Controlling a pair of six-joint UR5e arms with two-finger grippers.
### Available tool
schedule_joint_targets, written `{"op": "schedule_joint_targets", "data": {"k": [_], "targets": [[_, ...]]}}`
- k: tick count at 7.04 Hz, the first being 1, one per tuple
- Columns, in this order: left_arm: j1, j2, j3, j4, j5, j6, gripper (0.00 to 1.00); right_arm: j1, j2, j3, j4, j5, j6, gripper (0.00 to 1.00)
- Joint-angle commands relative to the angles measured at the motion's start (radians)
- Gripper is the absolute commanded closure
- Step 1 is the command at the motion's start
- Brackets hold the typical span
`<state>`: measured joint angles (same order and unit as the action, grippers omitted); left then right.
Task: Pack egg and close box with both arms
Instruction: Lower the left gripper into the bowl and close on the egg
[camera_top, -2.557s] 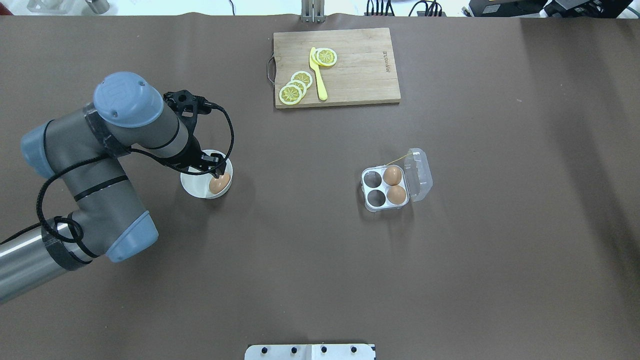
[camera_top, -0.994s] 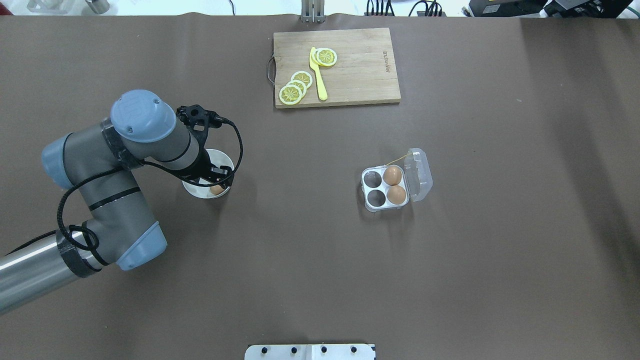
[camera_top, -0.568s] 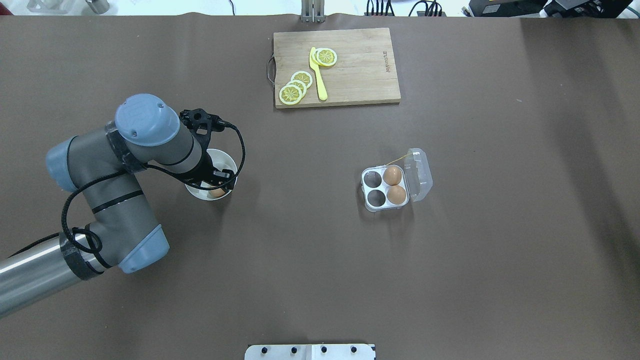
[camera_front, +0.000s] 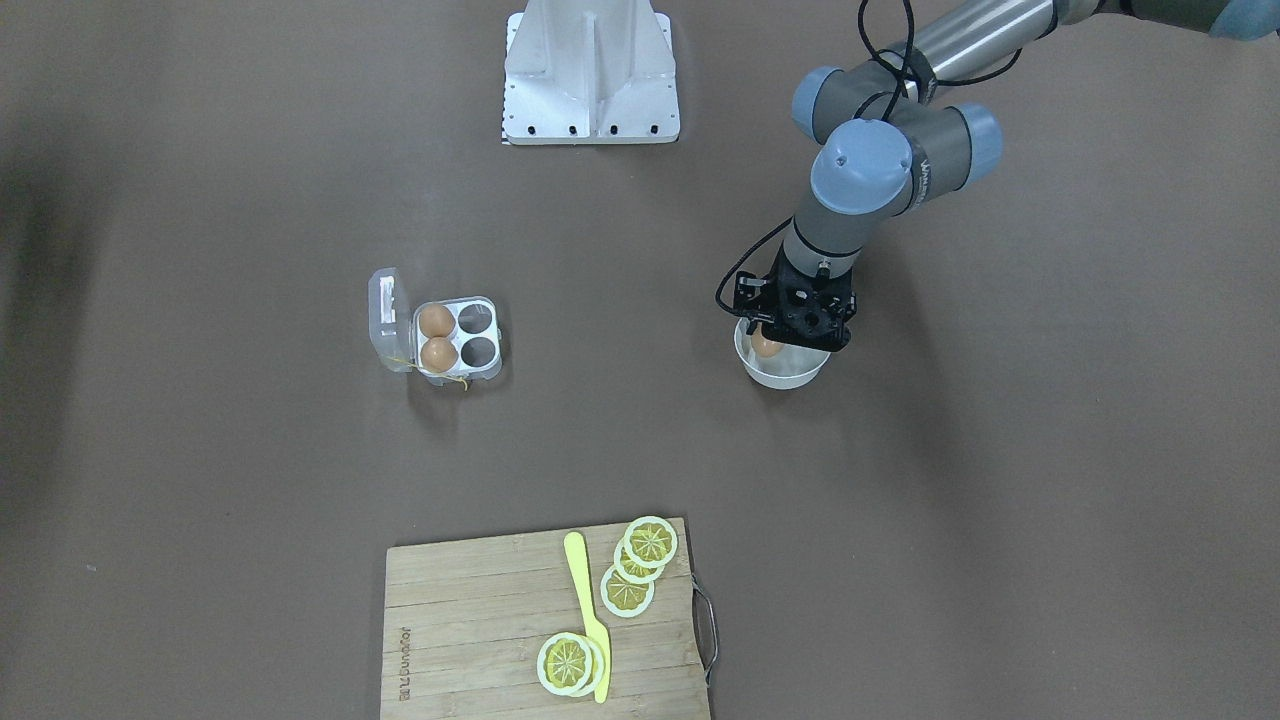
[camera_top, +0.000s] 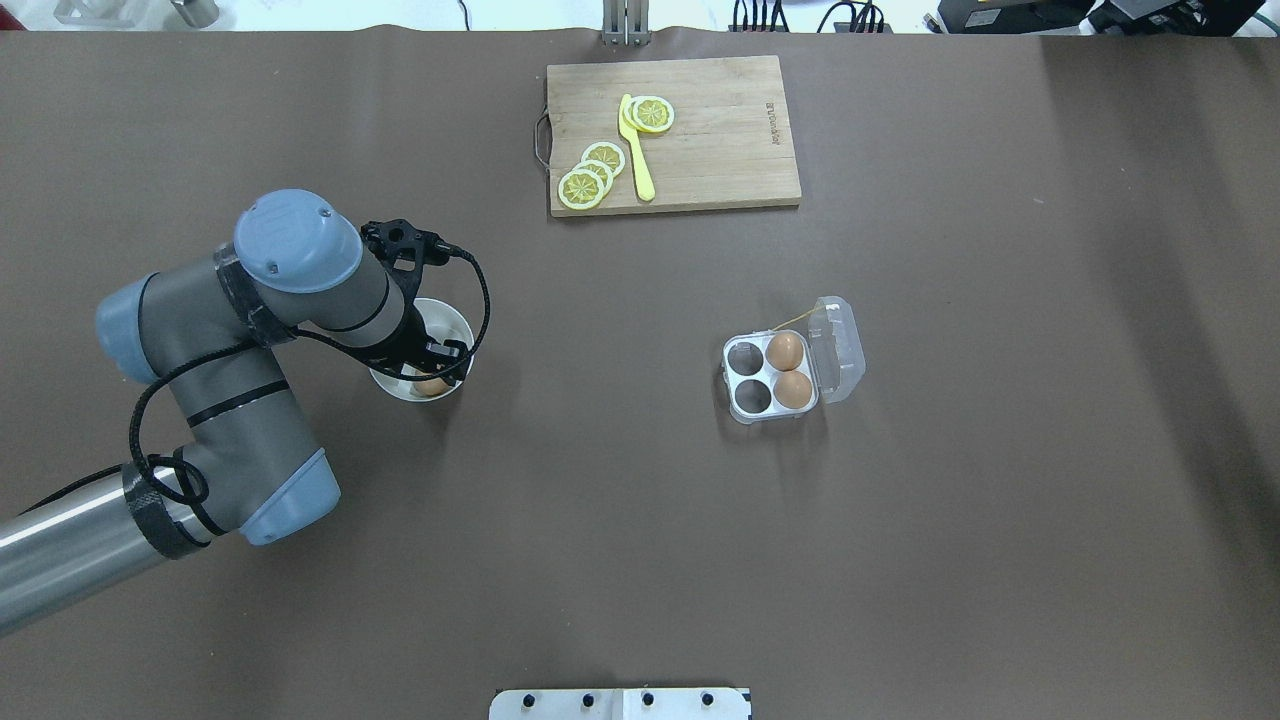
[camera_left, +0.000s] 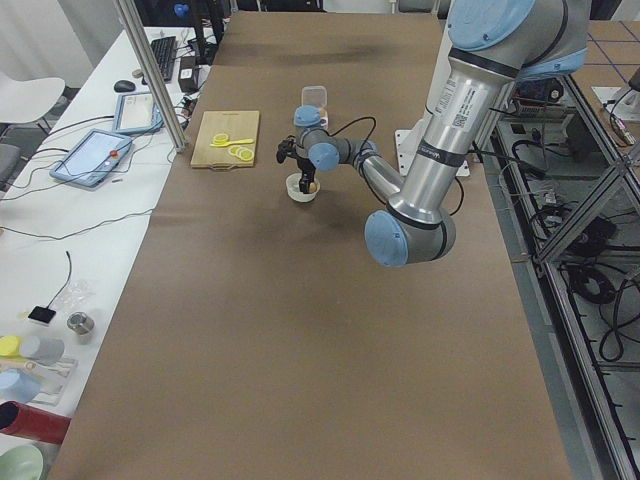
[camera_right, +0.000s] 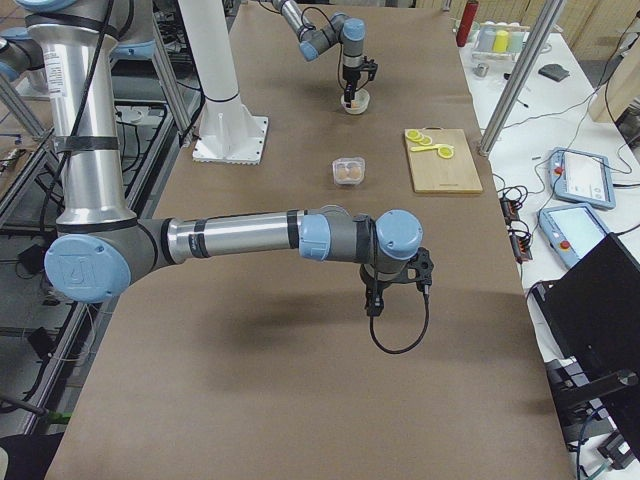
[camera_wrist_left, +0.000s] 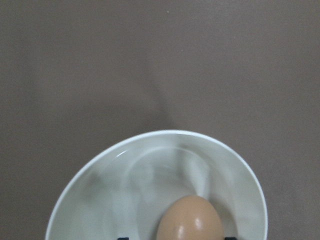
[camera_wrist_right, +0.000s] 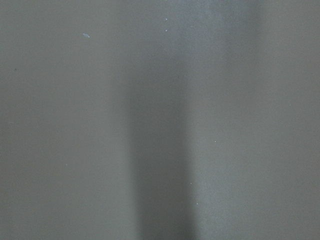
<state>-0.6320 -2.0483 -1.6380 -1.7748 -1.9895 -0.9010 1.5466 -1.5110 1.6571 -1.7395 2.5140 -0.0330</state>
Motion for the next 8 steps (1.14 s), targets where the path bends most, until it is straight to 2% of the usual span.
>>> {"op": "schedule_joint_targets", "data": {"k": [1, 4, 8], "targets": [[0.0, 0.0, 0.004, 0.0, 0.0, 0.002, 0.31, 0.0, 0.0, 0.004, 0.002, 0.003, 0.025, 0.0], [0.0, 0.0, 0.009, 0.0, 0.0, 0.001, 0.42, 0.001, 0.0, 0.007, 0.002, 0.003, 0.025, 0.0], [0.0, -0.003, 0.012, 0.0, 0.0, 0.001, 0.41, 0.001, 0.0, 0.007, 0.002, 0.003, 0.025, 0.0]]}}
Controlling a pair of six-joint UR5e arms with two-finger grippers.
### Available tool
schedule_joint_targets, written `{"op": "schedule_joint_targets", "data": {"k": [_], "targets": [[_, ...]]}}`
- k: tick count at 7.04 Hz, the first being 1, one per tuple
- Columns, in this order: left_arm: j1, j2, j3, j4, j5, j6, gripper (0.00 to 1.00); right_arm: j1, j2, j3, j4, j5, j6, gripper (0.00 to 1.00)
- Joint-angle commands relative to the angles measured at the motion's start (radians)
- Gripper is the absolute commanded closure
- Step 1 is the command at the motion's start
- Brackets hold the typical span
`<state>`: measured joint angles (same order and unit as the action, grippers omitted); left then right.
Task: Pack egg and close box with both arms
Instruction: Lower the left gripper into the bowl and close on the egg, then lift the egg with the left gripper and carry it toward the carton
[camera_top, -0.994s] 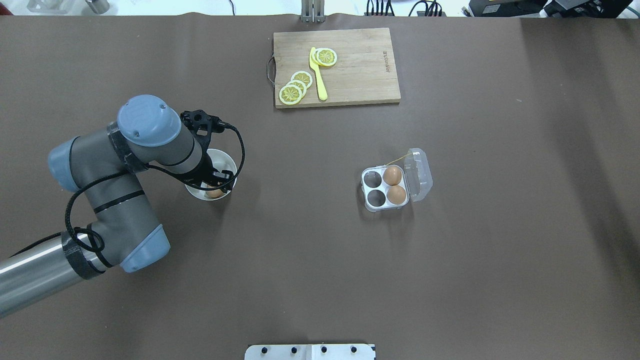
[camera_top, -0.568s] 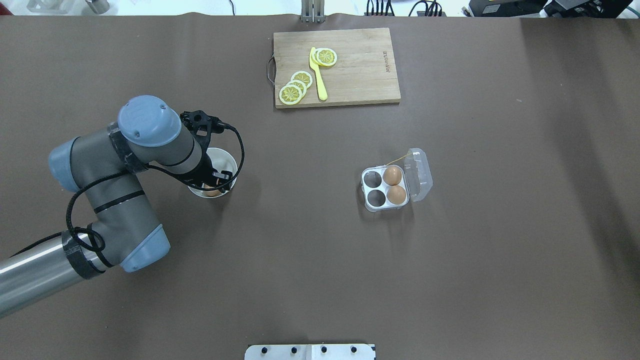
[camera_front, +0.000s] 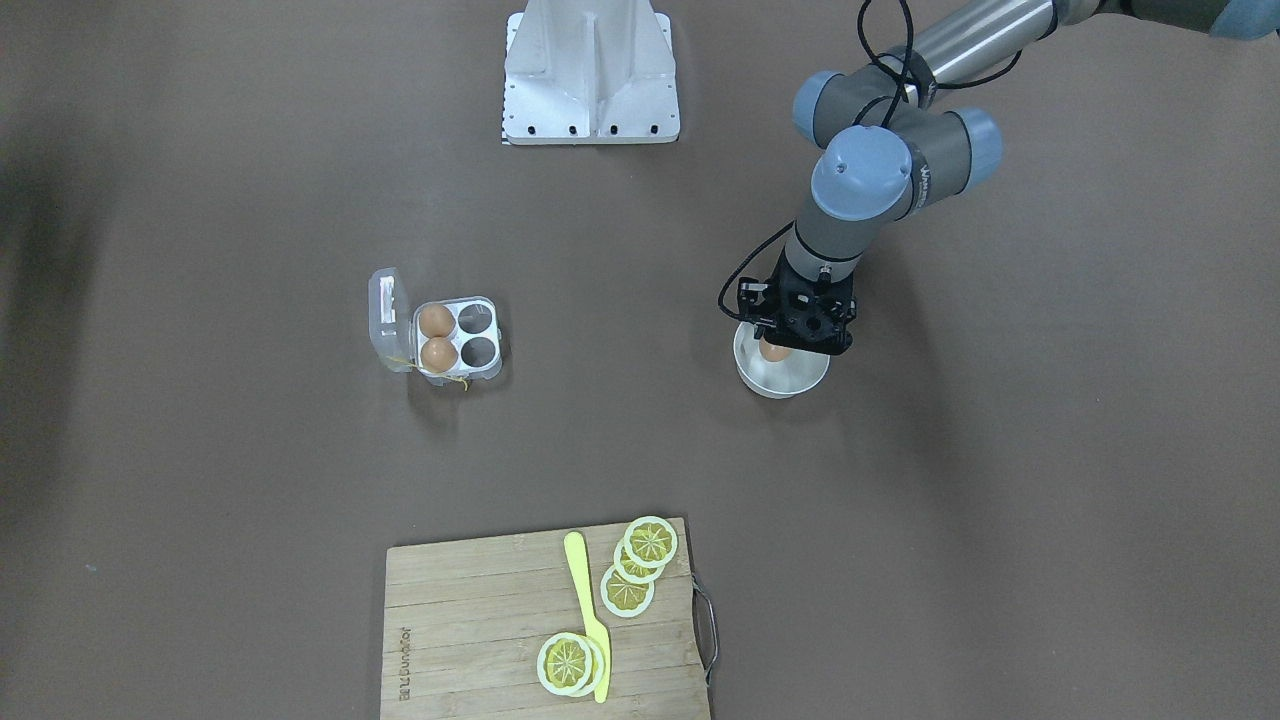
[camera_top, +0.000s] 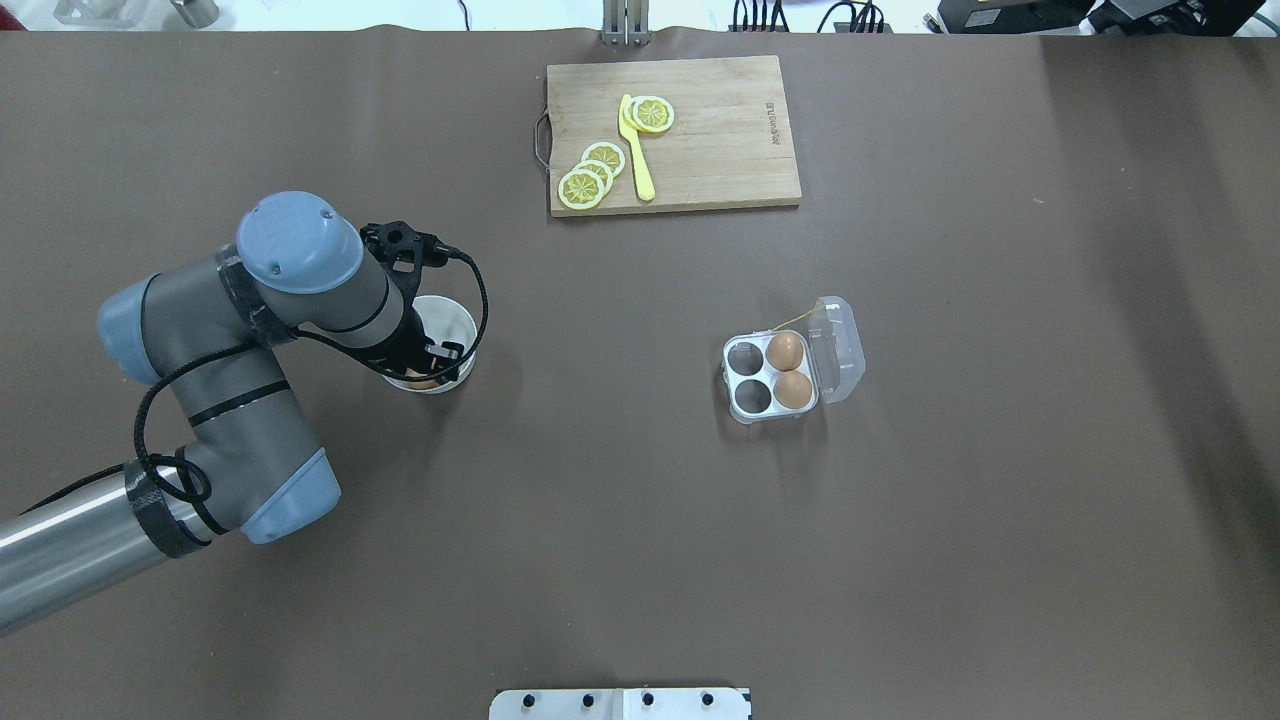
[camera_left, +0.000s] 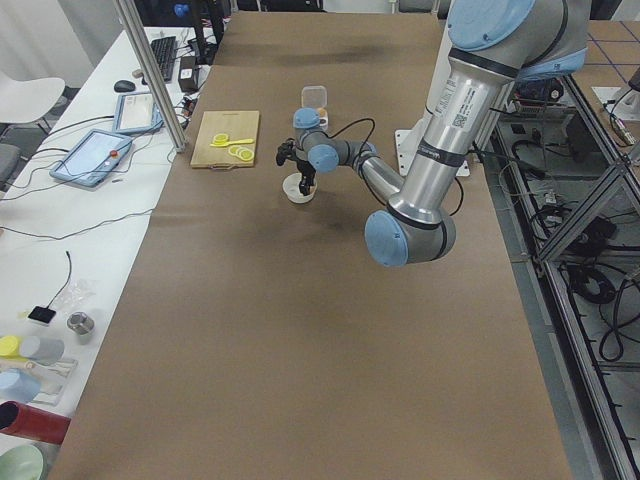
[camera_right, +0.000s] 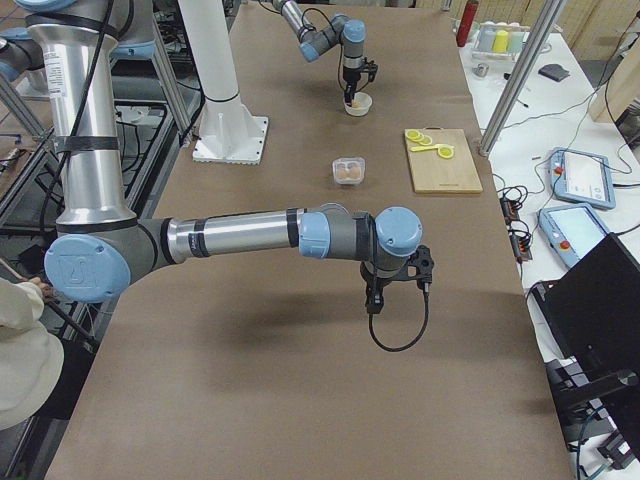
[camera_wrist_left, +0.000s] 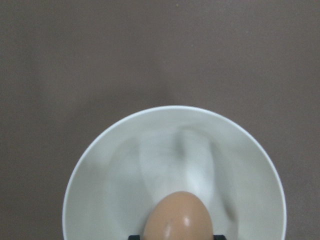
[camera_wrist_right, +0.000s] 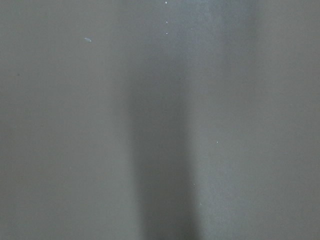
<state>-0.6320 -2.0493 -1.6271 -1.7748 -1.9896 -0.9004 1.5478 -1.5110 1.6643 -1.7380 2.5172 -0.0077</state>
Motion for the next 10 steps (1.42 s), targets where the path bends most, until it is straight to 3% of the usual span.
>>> {"op": "schedule_joint_targets", "data": {"k": [1, 5, 7, 8, 10], "targets": [[0.0, -0.002, 0.003, 0.0, 0.0, 0.0, 0.4, -0.002, 0.0, 0.0, 0.0, 0.0, 0.0, 0.0], [0.0, -0.02, 0.024, -0.002, 0.002, -0.002, 0.42, -0.002, 0.0, 0.002, 0.0, 0.0, 0.002, 0.0], [-0.002, -0.019, 0.021, 0.0, 0.0, -0.002, 0.93, -0.002, 0.0, 0.0, 0.0, 0.0, 0.002, 0.0], [-0.006, -0.017, 0.01, 0.0, 0.002, -0.002, 1.0, -0.002, 0.0, 0.0, 0.0, 0.0, 0.002, 0.0], [-0.087, -0.008, -0.055, 0.012, -0.014, -0.002, 1.0, -0.002, 0.0, 0.0, -0.002, 0.0, 0.002, 0.0]]}}
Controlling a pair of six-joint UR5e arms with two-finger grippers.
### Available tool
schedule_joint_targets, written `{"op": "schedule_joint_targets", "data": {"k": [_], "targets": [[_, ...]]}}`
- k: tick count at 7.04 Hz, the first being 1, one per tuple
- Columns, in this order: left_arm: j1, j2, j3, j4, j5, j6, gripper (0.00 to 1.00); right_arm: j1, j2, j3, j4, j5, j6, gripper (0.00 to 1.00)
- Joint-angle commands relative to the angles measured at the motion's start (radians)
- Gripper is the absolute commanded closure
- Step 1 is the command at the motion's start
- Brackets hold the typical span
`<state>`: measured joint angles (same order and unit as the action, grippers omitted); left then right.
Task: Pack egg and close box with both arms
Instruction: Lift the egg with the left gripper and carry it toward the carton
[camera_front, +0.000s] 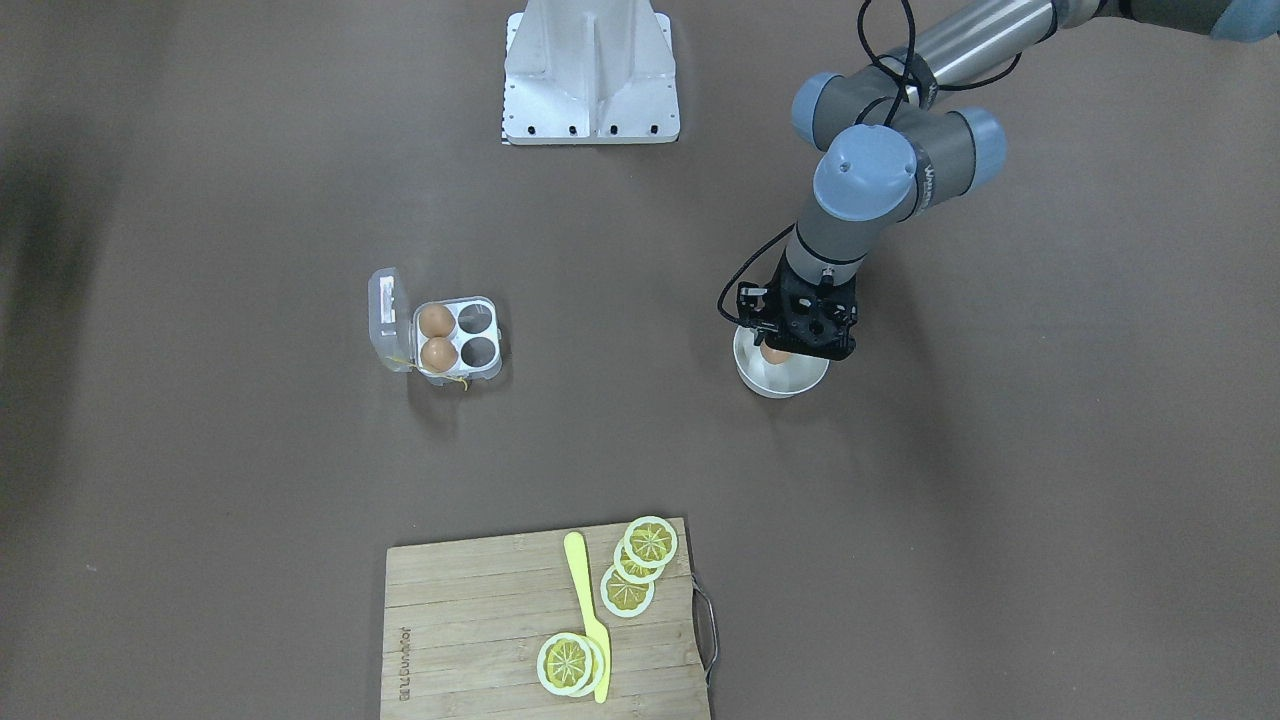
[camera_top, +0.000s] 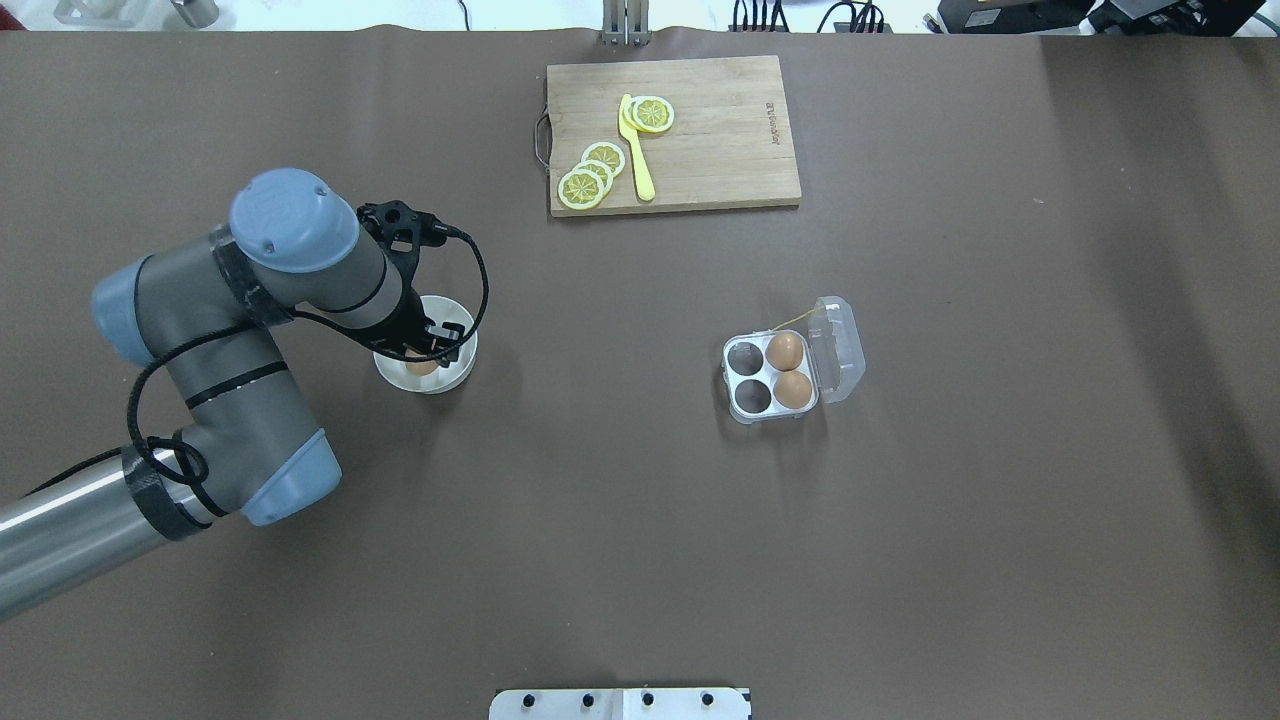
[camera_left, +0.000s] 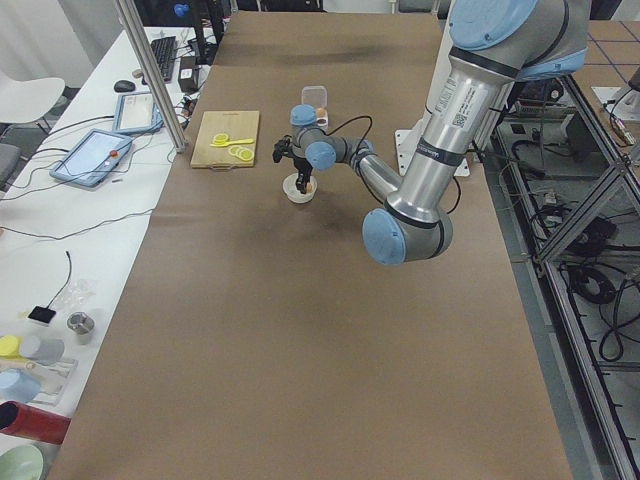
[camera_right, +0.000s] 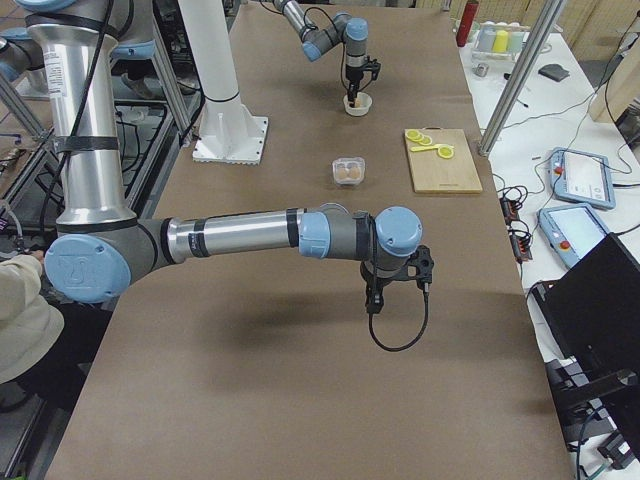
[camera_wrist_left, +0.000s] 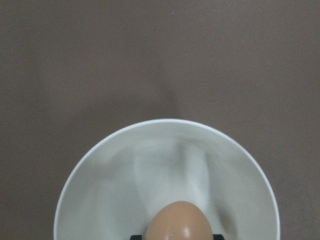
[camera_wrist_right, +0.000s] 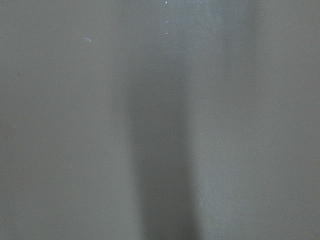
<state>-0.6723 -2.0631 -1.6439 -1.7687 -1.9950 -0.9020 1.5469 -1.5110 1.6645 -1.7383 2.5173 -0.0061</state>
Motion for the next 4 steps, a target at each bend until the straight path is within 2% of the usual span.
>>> {"op": "schedule_joint_targets", "data": {"k": [1, 3, 4], "targets": [[-0.07, 0.006, -0.077, 0.032, -0.004, -0.009, 1.0, -0.001, 0.0, 0.0, -0.001, 0.002, 0.002, 0.0], [-0.072, -0.006, -0.17, 0.011, 0.002, -0.116, 1.0, -0.001, 0.0, 0.001, 0.0, 0.002, 0.0, 0.0], [-0.067, -0.052, -0.16, -0.061, 0.018, -0.197, 1.0, -0.001, 0.0, 0.001, 0.0, 0.012, 0.0, 0.0]]}}
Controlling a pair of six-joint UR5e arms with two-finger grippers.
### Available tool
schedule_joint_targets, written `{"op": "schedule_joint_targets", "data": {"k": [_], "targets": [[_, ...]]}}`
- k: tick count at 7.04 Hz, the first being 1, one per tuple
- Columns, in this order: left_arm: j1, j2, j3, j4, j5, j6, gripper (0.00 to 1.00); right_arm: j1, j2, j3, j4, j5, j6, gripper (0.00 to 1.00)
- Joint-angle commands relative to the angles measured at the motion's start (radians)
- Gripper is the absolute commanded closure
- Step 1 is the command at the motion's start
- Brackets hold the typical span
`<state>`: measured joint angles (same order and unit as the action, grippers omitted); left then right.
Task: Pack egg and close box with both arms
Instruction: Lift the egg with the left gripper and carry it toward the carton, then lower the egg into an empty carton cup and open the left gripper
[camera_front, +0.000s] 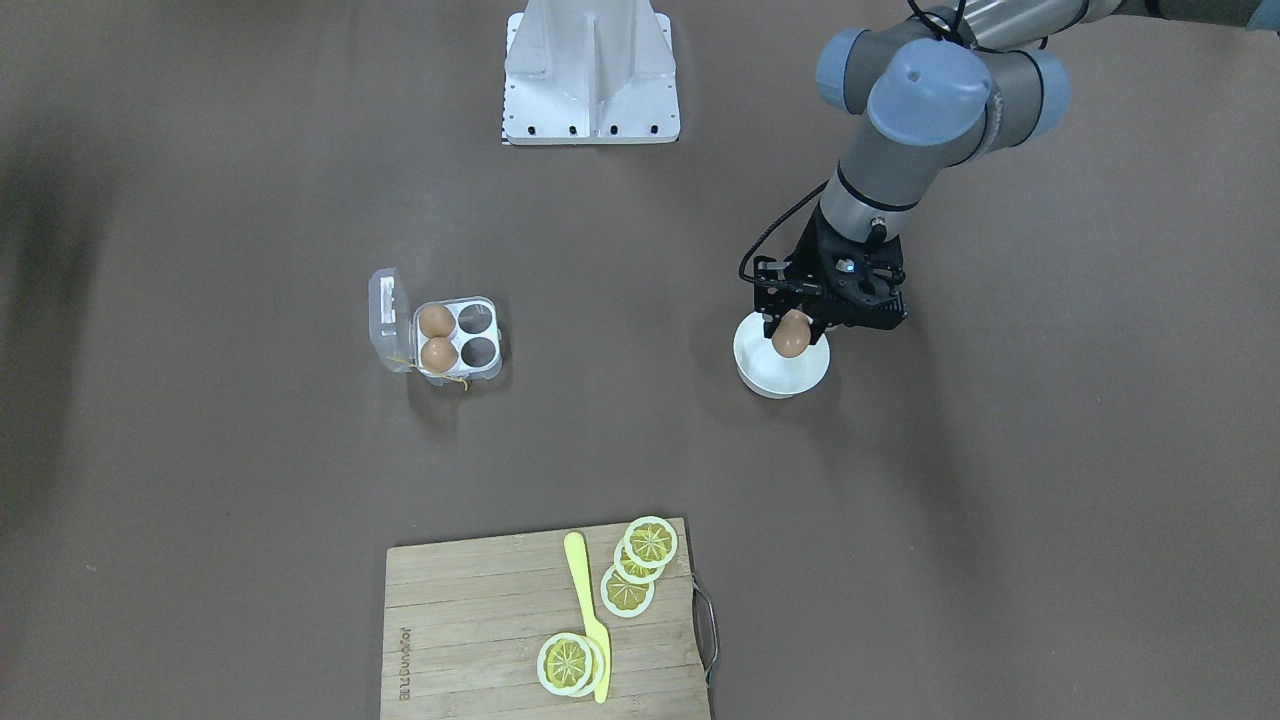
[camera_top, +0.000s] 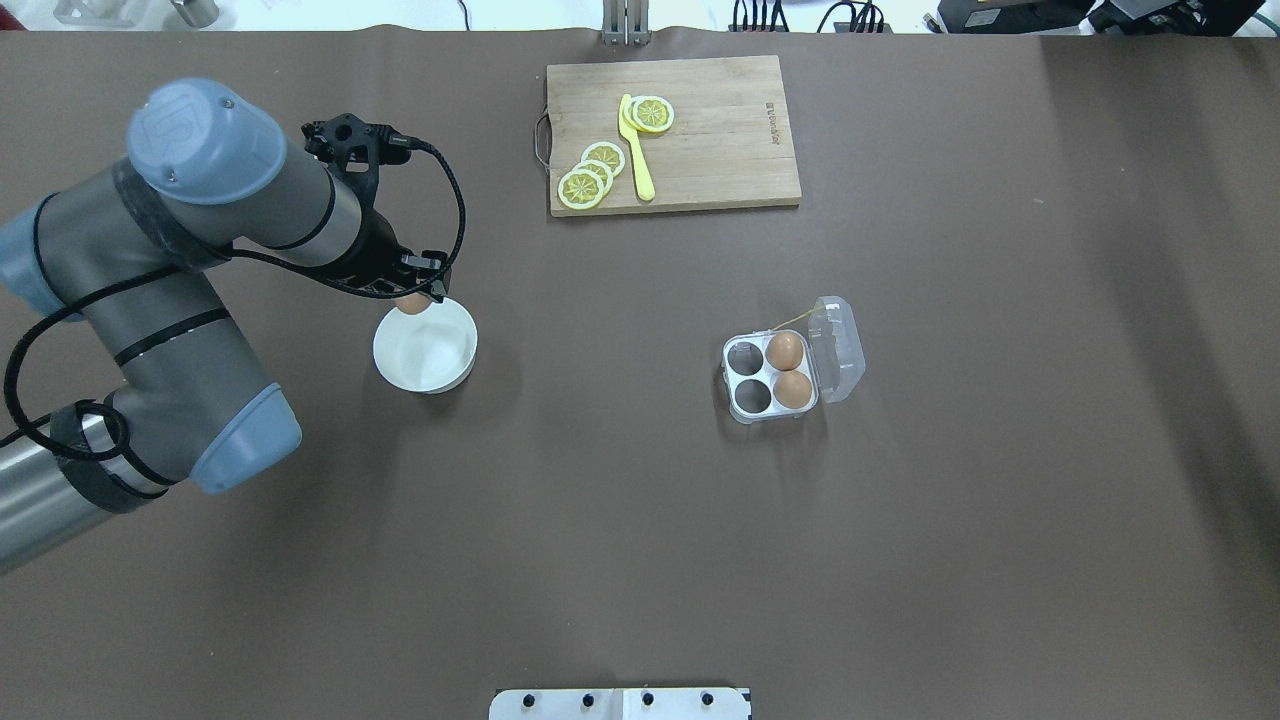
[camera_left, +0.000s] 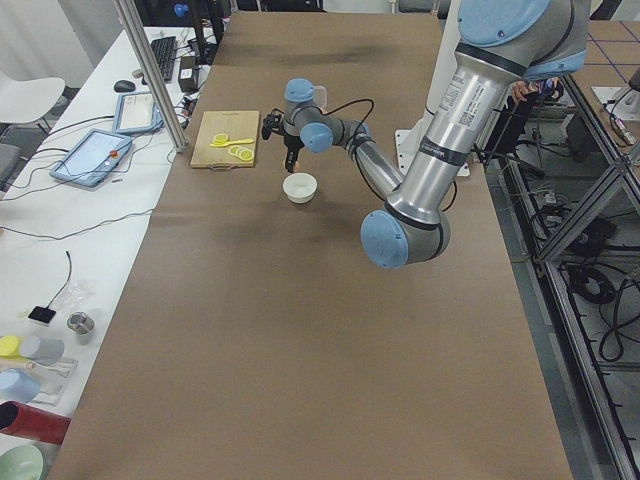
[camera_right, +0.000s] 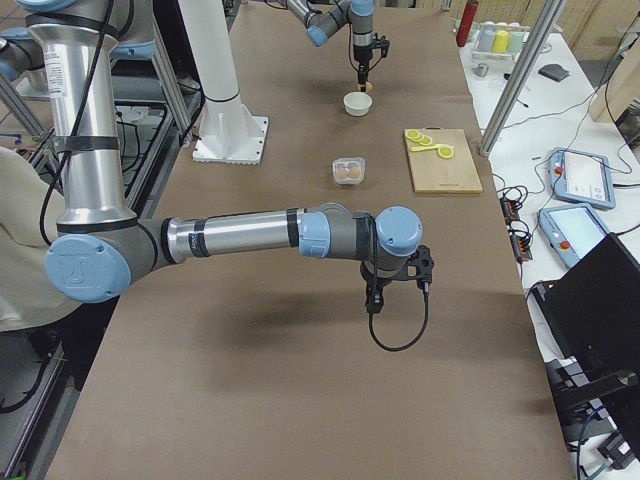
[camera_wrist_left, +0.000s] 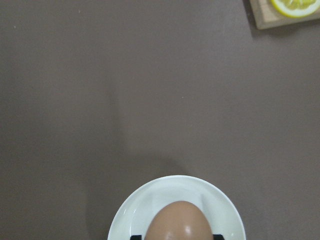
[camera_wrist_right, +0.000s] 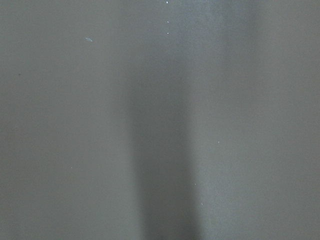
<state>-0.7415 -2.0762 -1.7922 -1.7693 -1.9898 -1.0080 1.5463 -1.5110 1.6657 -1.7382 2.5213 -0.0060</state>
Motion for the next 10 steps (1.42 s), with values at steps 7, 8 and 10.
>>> {"op": "schedule_joint_targets", "data": {"k": [7, 8, 10], "targets": [[0.435, -0.282, 0.282, -0.432, 0.743, -0.314, 1.0, -0.005, 0.002, -0.001, 0.002, 0.008, -0.003, 0.0], [0.436, -0.359, 0.348, -0.43, 0.75, -0.314, 1.0, -0.006, 0.002, -0.001, 0.002, 0.007, -0.003, 0.0], [0.436, -0.441, 0.514, -0.5, 0.808, -0.304, 1.0, -0.009, 0.002, -0.001, 0.002, 0.005, -0.003, 0.0]]}}
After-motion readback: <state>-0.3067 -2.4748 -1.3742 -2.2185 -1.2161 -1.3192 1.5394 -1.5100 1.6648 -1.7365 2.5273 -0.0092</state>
